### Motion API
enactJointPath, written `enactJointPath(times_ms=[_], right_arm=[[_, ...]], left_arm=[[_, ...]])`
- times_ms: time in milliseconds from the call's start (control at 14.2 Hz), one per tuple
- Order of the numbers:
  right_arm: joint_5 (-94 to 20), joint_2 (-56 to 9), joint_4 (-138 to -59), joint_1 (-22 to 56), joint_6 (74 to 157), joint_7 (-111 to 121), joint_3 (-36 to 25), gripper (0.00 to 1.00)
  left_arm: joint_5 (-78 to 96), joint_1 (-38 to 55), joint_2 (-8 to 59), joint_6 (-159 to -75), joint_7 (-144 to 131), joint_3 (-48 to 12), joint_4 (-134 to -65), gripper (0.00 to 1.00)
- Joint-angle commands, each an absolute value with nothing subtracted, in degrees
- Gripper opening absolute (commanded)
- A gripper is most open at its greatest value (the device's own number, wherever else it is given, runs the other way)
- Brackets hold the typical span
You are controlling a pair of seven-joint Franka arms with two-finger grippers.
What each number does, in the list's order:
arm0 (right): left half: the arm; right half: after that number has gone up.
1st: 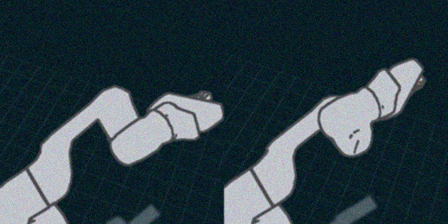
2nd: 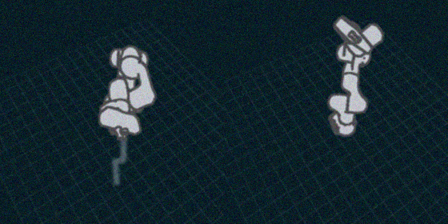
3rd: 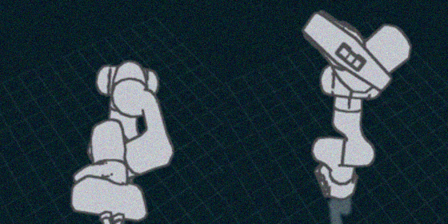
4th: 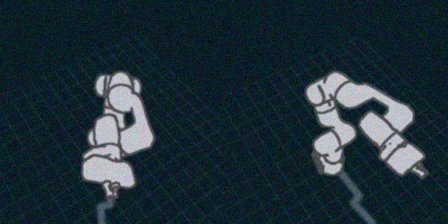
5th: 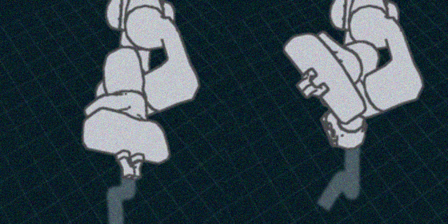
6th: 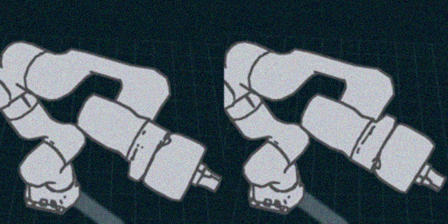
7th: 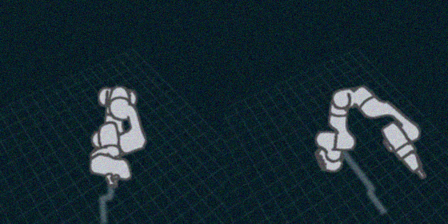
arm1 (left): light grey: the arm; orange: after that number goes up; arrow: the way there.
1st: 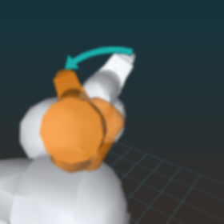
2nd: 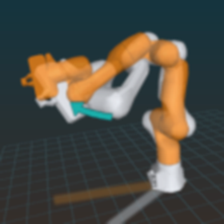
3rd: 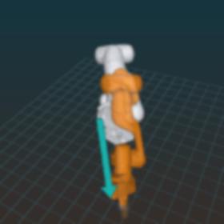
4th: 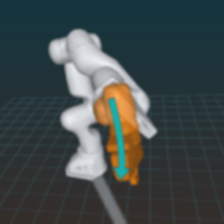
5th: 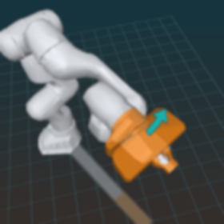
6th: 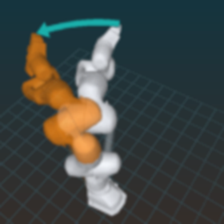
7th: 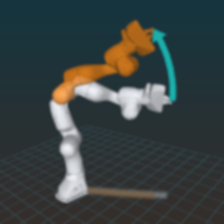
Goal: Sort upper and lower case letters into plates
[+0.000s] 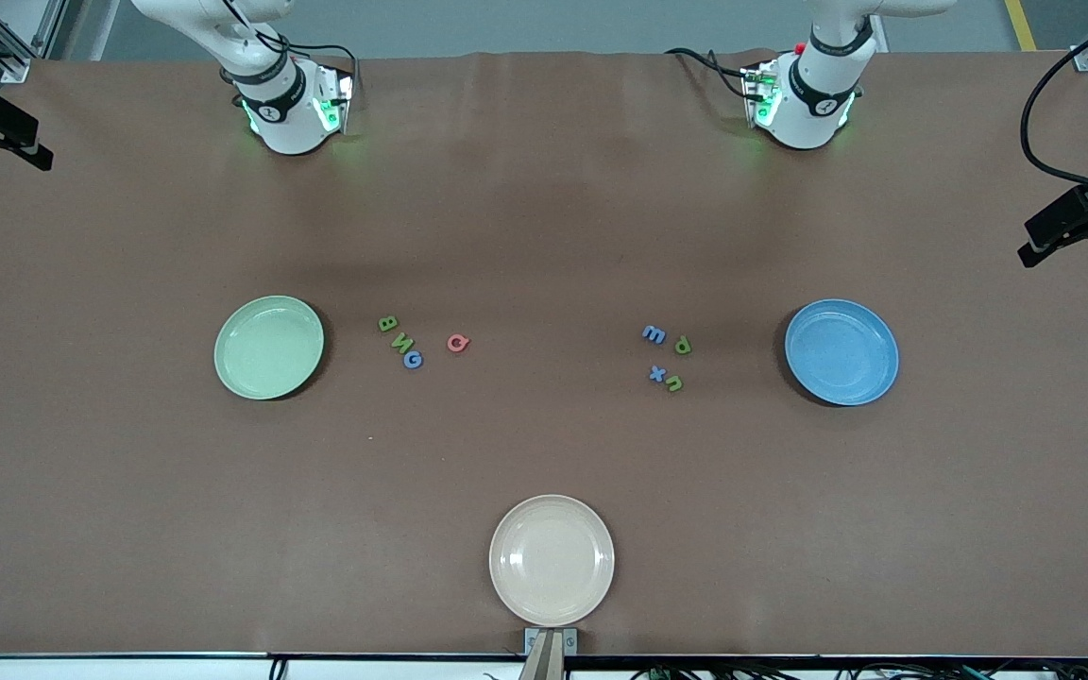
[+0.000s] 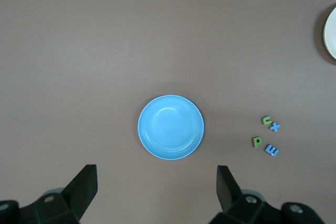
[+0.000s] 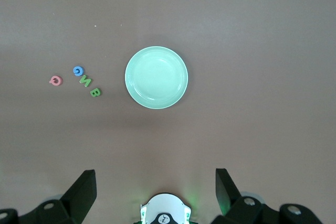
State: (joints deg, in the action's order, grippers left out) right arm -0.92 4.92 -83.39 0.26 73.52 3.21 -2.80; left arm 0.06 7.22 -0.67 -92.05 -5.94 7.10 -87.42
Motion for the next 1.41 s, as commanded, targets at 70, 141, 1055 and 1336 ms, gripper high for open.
enactJointPath(times_ms=[70, 141, 1055, 1336], right_arm=[[-0.35, 4.57, -82.53, -0.35, 73.04, 5.54, -2.55, 1.0], [-0.61, 4.57, -82.53, -0.35, 73.12, 5.45, -2.55, 1.0], [-2.99, 4.66, -82.53, -0.7, 73.13, 3.87, -2.64, 1.0], [-2.81, 4.75, -82.53, -0.44, 73.04, 0.7, -2.46, 1.0]], left_arm=[[1.14, 7.12, -0.79, -90.7, -6.07, 7.29, -86.75, 1.0], [1.14, 7.12, -0.79, -90.7, -6.06, 7.29, -86.75, 1.0], [8.44, 8.35, 5.96, -90.17, -15.52, -0.51, -94.13, 1.0], [5.11, 9.05, 10.63, -97.62, -28.54, -7.19, -97.89, 1.0]])
